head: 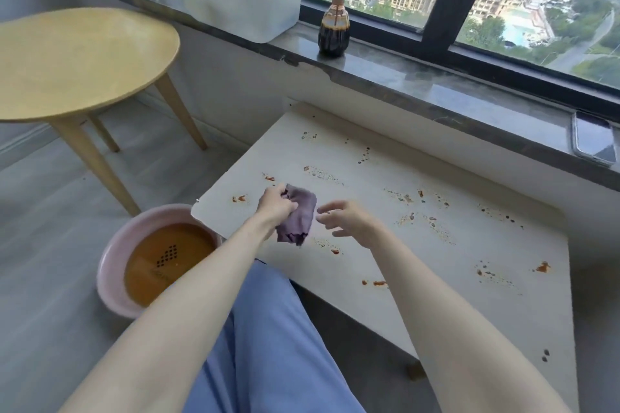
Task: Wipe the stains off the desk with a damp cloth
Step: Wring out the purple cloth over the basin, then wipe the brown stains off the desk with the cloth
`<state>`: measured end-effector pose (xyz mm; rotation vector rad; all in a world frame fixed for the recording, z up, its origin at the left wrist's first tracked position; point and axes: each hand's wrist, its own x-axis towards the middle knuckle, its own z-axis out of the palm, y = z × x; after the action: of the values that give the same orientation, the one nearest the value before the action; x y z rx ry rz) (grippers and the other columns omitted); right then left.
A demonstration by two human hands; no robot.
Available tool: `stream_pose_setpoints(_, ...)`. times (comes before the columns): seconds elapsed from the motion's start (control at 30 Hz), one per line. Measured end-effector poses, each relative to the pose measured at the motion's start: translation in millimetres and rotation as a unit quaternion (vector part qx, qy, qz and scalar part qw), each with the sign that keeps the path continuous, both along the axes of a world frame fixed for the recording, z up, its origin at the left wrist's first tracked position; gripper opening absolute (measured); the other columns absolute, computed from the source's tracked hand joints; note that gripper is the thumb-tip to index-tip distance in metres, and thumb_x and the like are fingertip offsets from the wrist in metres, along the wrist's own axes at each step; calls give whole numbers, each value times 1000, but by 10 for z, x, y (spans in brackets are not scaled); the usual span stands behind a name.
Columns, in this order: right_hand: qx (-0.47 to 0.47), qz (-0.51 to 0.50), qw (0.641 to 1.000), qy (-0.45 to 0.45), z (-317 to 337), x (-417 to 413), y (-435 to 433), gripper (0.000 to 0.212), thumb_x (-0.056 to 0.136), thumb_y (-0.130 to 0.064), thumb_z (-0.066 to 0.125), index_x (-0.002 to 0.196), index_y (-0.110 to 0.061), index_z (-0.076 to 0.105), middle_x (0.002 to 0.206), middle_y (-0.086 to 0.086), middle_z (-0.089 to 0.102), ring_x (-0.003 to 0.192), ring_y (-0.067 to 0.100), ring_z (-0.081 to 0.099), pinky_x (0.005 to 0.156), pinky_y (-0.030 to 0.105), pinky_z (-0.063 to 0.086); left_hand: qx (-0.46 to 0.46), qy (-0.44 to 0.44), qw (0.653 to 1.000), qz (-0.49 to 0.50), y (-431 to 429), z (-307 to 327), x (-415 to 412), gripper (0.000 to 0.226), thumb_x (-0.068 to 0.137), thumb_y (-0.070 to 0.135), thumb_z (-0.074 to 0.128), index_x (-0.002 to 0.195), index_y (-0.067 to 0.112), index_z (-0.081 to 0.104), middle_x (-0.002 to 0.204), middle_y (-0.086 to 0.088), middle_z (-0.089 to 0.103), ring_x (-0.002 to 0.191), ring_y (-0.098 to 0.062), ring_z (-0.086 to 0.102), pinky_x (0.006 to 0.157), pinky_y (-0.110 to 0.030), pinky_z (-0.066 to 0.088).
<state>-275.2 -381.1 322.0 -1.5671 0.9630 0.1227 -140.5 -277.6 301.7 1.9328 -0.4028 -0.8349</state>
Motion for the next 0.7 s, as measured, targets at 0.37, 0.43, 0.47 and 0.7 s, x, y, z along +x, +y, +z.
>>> stream_pose_setpoints(0.37,-287,115,946,99,-421,559,388,72,85,-35,62,144,-12,30,148,7,29,139,25,26,106,33,27,132,-122,980,89,403,-238,814,37,88,3,46,125,4,43,119,-19,56,109,-36,55,90,-39,46)
stream_pose_setpoints(0.43,-341,179,913,135,-515,625,437,93,81,-48,64,149,-9,13,157,9,8,146,25,5,115,39,12,127,-114,977,128,387,-279,905,35,89,4,45,124,3,43,119,-20,56,109,-37,55,88,-38,46)
stream_pose_setpoints(0.47,-355,204,900,148,-565,662,454,101,80,-53,63,150,-8,7,158,10,0,147,24,-3,117,42,5,128,-115,976,131,379,-308,938,35,89,4,45,124,3,43,119,-20,56,109,-37,55,88,-39,46)
stream_pose_setpoints(0.7,-404,313,830,225,-730,812,549,111,81,-59,58,150,-6,-12,158,10,-16,146,22,-16,116,47,-14,211,-307,928,6,411,-626,939,65,88,18,58,142,23,21,149,-14,13,132,-35,27,106,-44,31)
